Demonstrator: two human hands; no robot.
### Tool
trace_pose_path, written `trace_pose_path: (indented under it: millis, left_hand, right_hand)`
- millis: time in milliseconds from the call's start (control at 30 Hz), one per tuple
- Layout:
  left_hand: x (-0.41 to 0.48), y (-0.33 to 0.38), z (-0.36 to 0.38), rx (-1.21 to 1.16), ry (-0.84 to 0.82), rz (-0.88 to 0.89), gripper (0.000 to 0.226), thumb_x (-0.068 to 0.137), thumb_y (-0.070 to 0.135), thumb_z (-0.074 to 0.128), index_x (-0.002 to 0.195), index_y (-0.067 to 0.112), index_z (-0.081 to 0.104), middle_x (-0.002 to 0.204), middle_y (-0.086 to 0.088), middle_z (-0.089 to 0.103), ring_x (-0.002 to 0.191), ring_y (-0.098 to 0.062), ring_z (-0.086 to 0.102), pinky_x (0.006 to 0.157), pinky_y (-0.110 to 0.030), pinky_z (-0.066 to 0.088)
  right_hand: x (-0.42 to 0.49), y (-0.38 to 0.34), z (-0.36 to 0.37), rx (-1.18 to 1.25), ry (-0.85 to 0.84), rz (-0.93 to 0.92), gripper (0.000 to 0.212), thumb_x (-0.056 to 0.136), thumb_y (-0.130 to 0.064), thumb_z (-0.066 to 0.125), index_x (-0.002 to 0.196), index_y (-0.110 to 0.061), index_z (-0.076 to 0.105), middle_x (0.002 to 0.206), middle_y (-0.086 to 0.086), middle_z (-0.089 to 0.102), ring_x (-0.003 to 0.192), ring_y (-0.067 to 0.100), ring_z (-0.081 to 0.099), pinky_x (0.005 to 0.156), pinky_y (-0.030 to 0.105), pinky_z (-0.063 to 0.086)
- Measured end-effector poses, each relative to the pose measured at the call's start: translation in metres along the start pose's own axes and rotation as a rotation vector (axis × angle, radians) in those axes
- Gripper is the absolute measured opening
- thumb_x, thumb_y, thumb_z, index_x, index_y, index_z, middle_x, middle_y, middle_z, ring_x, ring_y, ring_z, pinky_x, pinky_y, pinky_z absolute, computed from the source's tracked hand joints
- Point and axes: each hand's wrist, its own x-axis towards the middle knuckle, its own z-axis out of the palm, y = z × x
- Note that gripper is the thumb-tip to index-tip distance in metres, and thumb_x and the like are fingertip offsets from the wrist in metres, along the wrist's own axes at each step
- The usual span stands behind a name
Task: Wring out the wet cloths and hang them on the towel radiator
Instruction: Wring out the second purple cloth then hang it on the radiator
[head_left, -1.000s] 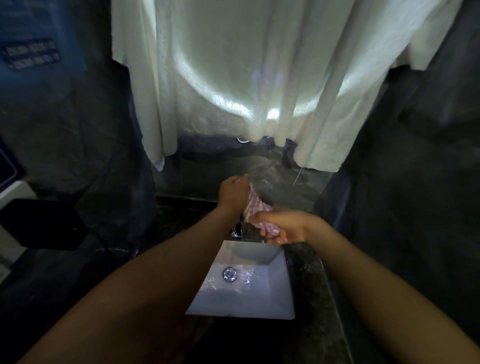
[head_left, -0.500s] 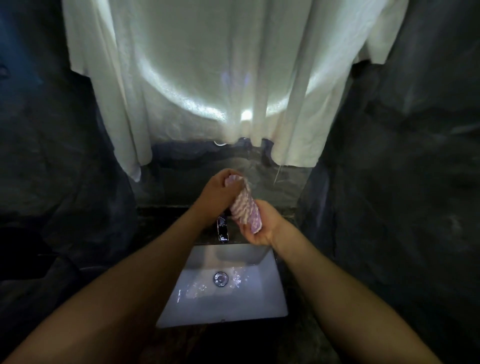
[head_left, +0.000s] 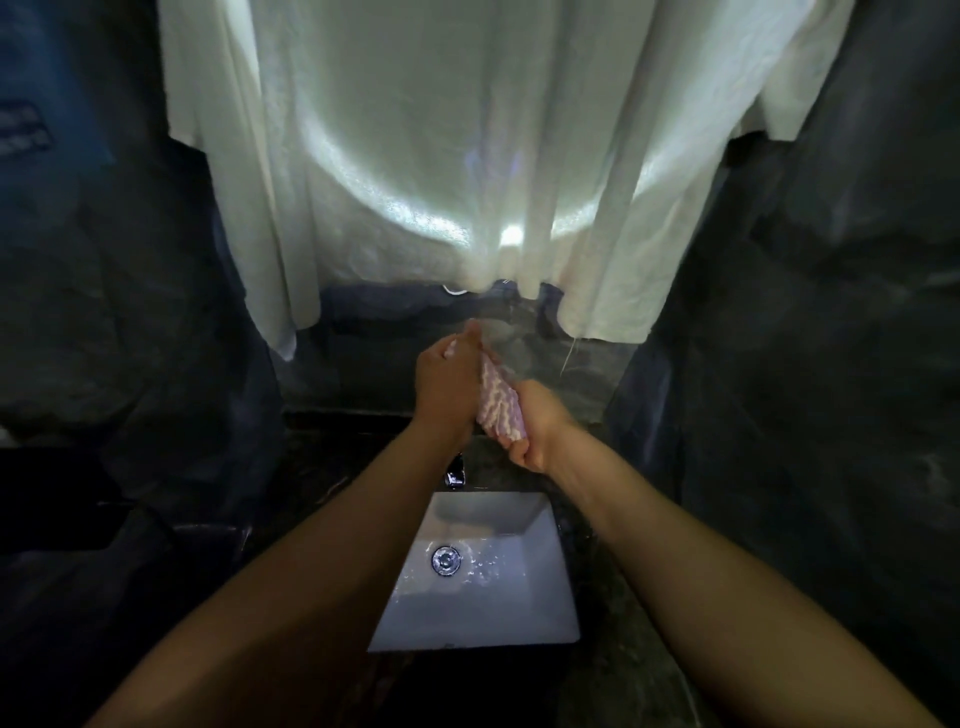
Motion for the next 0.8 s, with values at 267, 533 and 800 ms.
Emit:
trace_pose_path:
  millis: [267, 533, 800]
  left_hand:
    - [0.023, -0.023, -0.003, 0.302, 0.280, -0.291, 0.039, 0.100, 0.029, 0.046, 0.123, 0.001, 0.061, 0.117, -0.018, 0.068, 0.109, -0.034, 0.066, 0.084, -0.035, 0.053]
    - [0.023, -0.023, -0.005, 0.466, 0.228, -0.350, 0.024, 0.099, 0.022, 0.054, 0.110, 0.005, 0.068, 0.113, -0.012, 0.070, 0.109, -0.028, 0.065, 0.087, -0.031, 0.050]
    - [0.008, -0.037, -0.016, -0.216, 0.041, -0.568, 0.061, 0.081, 0.063, 0.067, 0.116, 0.013, 0.063, 0.115, -0.012, 0.070, 0.100, -0.033, 0.069, 0.082, -0.046, 0.059]
  right_hand:
    - [0.003, 0.005, 0.013, -0.736, 0.474, -0.628, 0.036, 0.092, -0.021, 0.051, 0.084, 0.008, 0.071, 0.087, 0.030, 0.068, 0.084, 0.041, 0.067, 0.069, 0.037, 0.047]
    - [0.001, 0.002, 0.010, -0.964, 0.425, -0.692, 0.040, 0.090, -0.026, 0.047, 0.082, 0.003, 0.074, 0.087, 0.026, 0.071, 0.082, 0.037, 0.068, 0.076, 0.039, 0.054]
    - [0.002, -0.007, -0.017, -0.693, 0.481, -0.630, 0.042, 0.092, -0.030, 0.048, 0.056, -0.009, 0.057, 0.060, 0.011, 0.060, 0.063, 0.027, 0.059, 0.064, 0.040, 0.047]
